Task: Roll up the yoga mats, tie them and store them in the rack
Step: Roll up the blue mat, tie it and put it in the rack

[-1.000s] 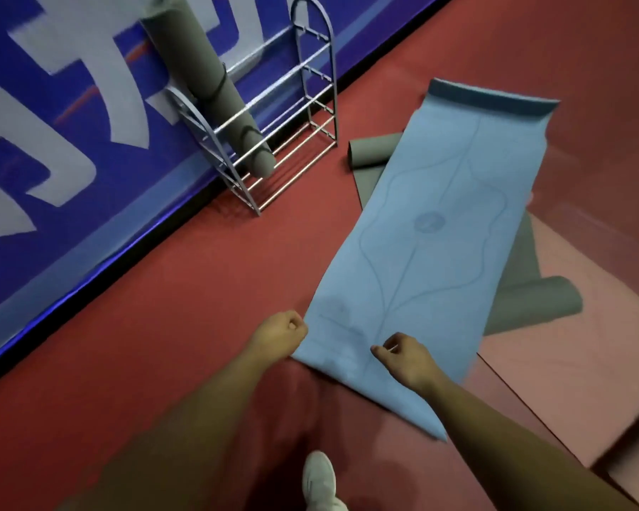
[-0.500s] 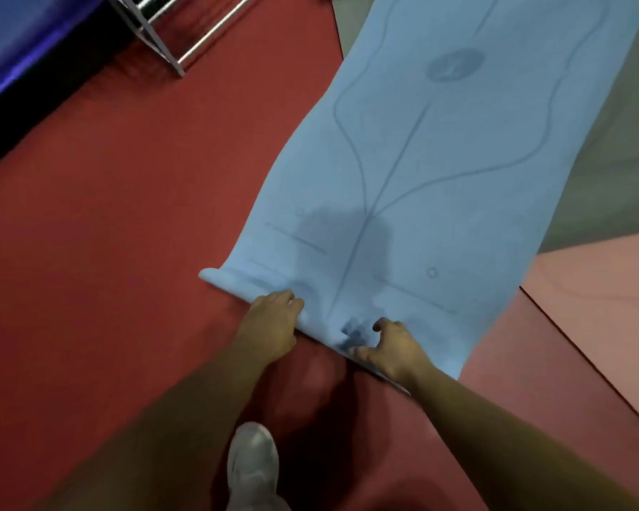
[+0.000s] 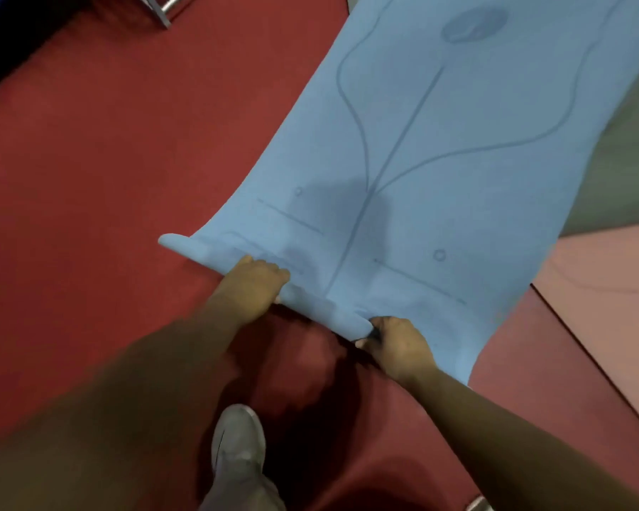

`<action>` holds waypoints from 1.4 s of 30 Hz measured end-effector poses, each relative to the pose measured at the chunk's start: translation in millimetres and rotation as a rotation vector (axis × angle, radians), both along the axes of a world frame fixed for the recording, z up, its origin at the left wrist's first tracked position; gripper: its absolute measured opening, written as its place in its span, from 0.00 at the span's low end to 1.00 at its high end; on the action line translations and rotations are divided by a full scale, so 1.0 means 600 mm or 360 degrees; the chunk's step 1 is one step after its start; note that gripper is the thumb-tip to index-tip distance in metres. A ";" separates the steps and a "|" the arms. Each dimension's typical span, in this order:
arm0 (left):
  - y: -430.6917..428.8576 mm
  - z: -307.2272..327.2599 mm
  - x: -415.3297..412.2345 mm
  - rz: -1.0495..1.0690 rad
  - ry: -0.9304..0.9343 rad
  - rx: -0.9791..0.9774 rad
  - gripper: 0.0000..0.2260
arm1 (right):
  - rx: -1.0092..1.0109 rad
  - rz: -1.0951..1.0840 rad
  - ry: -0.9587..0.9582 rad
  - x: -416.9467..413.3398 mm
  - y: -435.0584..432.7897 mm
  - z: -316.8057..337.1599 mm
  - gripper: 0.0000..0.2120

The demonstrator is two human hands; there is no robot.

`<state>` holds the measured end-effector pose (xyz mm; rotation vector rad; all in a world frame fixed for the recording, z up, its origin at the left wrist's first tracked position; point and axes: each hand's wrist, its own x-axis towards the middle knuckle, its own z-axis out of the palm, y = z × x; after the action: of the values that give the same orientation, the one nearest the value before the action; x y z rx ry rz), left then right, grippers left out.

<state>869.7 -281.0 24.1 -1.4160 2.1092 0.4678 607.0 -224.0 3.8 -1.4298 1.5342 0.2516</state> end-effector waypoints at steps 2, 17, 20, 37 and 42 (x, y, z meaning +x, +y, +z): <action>-0.021 0.095 -0.008 -0.0030 0.0034 -0.0068 0.08 | -0.0045 0.0001 -0.0002 -0.019 -0.029 0.094 0.10; -0.026 0.857 -0.311 -0.0028 0.0357 -0.0395 0.13 | -0.0543 0.0094 0.0176 -0.344 -0.116 0.862 0.11; 0.020 0.929 -0.387 -0.0024 0.0448 -0.0357 0.13 | -0.0684 0.0112 0.0256 -0.423 -0.073 0.944 0.12; 0.192 1.077 -0.666 0.0275 0.0945 0.0018 0.17 | -0.0998 0.0281 0.0525 -0.717 0.112 1.152 0.15; 0.209 1.080 -0.797 0.0474 0.0951 0.0080 0.17 | -0.1018 0.0574 0.0461 -0.852 0.093 1.140 0.30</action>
<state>391.4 -155.7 672.0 -1.7227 2.3018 1.1754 95.7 -167.9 688.0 -2.2638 1.6589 0.1946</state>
